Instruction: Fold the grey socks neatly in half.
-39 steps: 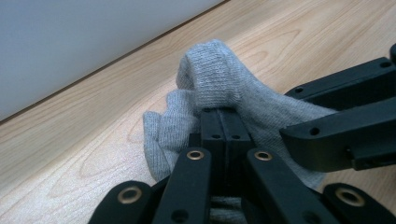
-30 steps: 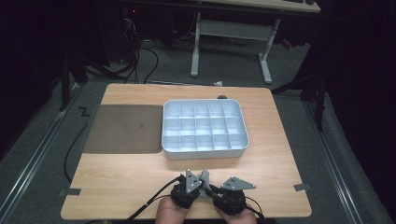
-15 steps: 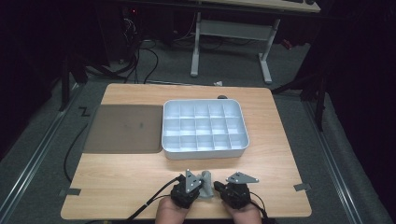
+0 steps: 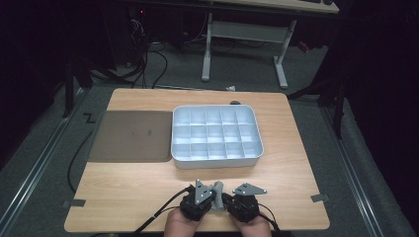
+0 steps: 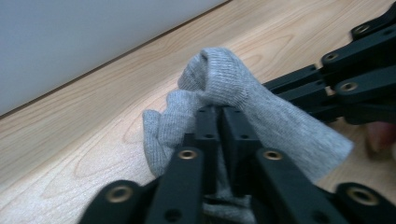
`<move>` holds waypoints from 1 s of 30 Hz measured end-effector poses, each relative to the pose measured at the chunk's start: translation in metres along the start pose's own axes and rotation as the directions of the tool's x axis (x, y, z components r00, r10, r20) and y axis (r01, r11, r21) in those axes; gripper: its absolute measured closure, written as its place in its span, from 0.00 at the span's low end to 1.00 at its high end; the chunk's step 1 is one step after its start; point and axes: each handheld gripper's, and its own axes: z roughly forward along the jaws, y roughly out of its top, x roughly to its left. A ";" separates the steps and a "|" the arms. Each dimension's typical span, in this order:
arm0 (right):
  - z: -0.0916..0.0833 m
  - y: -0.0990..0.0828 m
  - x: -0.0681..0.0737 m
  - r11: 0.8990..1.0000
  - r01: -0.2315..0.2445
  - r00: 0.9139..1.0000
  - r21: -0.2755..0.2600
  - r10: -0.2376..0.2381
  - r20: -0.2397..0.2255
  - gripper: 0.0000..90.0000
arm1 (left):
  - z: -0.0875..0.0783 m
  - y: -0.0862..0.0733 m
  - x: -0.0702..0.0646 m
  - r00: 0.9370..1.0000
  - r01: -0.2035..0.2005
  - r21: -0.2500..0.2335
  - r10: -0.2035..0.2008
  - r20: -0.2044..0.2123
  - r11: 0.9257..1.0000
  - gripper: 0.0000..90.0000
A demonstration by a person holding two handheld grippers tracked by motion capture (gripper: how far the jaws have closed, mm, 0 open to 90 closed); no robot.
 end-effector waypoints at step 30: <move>-0.001 -0.002 0.000 1.000 -0.002 1.000 -0.011 0.002 0.022 0.94 | -0.018 -0.013 0.003 0.999 0.029 -0.026 -0.029 0.014 0.999 0.88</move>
